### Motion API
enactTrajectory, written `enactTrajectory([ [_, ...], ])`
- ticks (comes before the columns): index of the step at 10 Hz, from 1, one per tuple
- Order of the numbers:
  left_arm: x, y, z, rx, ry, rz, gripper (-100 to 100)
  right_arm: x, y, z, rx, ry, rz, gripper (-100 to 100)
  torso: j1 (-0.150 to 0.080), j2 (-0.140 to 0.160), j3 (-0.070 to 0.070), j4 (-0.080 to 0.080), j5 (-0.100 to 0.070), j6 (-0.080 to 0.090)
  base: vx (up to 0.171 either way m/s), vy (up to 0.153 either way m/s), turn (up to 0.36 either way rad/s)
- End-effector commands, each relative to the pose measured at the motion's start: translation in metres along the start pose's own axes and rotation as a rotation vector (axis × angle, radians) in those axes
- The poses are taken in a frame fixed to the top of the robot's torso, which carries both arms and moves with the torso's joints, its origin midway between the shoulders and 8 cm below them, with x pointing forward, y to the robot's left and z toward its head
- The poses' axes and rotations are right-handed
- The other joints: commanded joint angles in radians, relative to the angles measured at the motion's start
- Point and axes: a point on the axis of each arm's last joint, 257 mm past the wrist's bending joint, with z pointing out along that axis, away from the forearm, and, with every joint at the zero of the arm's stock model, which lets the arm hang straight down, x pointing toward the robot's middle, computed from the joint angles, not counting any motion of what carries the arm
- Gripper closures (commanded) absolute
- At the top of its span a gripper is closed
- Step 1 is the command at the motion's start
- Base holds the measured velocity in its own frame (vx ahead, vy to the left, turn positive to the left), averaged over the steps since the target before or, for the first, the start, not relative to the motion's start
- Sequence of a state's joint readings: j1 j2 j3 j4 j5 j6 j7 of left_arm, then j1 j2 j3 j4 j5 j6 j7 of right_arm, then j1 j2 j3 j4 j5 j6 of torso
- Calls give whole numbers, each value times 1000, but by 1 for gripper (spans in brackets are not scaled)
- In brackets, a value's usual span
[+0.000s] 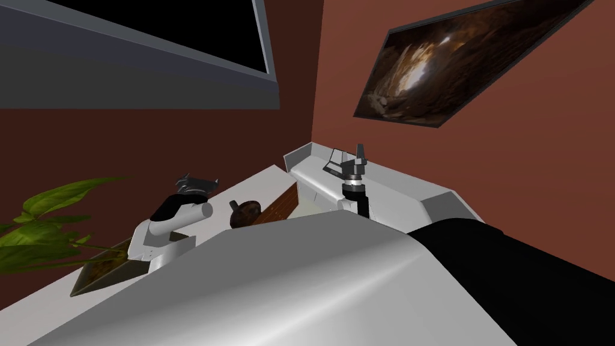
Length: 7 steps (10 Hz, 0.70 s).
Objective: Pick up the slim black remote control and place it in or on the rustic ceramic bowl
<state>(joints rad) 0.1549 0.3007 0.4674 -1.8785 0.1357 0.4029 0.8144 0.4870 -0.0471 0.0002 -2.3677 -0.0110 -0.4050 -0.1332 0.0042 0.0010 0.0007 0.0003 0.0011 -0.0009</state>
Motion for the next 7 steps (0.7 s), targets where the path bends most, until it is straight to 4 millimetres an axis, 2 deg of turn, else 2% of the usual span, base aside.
enactTrajectory([
  [1,-15,10,-1,-32,-42,-33,-100,0,0,0,0,0,0,0,0,0,0,0,0,0,-13,15,-45],
  [2,-41,5,5,-40,-107,-79,-100,0,0,0,0,0,0,0,-2,-1,-1,0,0,0,-42,45,-180],
  [4,-48,13,3,-65,-139,-114,-100,0,0,0,0,0,0,0,0,0,0,0,0,0,-25,32,-97],
  [5,-76,9,6,-73,-210,-165,-100,0,0,0,0,0,0,0,-2,-1,-1,0,0,-1,-42,39,-186],
  [7,-82,16,4,-92,-240,-200,-100,0,0,0,0,0,0,0,-1,0,0,0,0,0,-22,22,-93],
])
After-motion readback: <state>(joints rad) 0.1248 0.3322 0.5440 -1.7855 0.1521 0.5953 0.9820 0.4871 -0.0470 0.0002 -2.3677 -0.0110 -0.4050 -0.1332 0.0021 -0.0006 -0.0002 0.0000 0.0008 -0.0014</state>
